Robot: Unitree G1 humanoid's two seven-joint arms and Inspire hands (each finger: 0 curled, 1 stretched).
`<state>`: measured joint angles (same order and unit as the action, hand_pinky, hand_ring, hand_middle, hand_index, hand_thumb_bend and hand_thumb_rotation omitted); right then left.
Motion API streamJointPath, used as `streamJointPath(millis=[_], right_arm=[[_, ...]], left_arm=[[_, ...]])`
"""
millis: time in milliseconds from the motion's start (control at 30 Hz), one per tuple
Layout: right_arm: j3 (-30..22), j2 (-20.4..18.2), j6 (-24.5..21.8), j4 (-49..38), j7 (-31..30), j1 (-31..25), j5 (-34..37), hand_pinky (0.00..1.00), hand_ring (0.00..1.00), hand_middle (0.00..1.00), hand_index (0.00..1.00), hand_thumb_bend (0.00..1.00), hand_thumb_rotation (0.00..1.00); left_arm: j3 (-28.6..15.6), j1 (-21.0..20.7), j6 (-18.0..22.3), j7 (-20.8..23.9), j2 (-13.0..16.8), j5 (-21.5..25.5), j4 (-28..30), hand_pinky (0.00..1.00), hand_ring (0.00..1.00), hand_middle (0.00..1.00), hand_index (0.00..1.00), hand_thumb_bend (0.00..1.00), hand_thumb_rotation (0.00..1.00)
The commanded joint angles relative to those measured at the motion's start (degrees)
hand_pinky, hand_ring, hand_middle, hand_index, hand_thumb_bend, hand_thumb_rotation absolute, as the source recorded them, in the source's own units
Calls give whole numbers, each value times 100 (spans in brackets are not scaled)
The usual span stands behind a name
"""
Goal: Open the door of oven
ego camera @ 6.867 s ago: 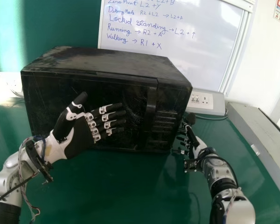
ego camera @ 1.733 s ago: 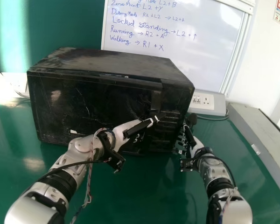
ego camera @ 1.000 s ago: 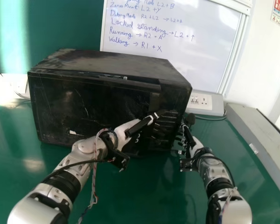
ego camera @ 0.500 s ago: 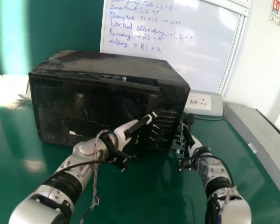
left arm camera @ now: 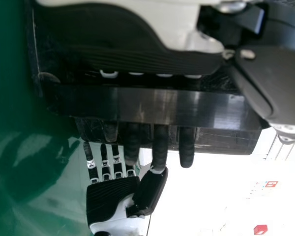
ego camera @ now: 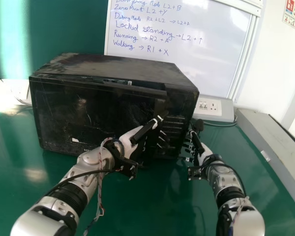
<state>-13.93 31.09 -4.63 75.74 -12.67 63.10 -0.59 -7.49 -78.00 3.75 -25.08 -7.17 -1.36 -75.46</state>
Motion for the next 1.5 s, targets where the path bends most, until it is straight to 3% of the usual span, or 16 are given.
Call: streamJointPath(millis=[0,100,200,433,667,700,1067,1133,1333,1467], right_arm=[[22,-1,14,-20,-24,83,4,65,72,87,93,74,75],[38,-7,27,-18,14,81,-10,64,70,86,92,77,78],[72,-3,38,-15,44,79,-35,61,69,86,93,73,79],[32,-1,-10,-9,57,85,25,59,69,87,95,73,77],[16,-8,32,-21,66,82,40,59,67,84,89,78,75],[-2,-9,31,-18,69,80,57,60,68,85,90,78,73],[-42,-29,13,-16,108,88,83,61,68,84,89,74,70],[-33,-29,20,-16,85,89,73,60,68,84,90,79,71],[-83,-40,13,-15,98,95,120,63,71,86,91,78,70],[-73,-40,21,-10,74,97,111,64,73,87,91,78,72]], left_arm=[[-58,-61,123,-99,-160,139,66,19,26,37,56,72,22],[48,-57,186,-133,-129,26,71,17,25,42,53,55,5],[118,-56,236,-153,-107,-44,78,18,26,44,52,52,0],[103,-12,244,178,-183,39,148,11,19,43,51,51,0],[-92,52,150,367,-211,272,224,9,16,47,49,51,0],[-91,52,142,391,-208,261,236,9,15,43,50,51,0],[-309,259,393,461,-309,595,476,5,10,41,48,51,0],[-357,315,383,507,-317,680,531,5,10,40,48,51,0],[-369,512,451,457,-321,830,726,5,10,42,49,51,0],[-312,711,707,369,-349,855,886,5,10,46,48,52,0]])
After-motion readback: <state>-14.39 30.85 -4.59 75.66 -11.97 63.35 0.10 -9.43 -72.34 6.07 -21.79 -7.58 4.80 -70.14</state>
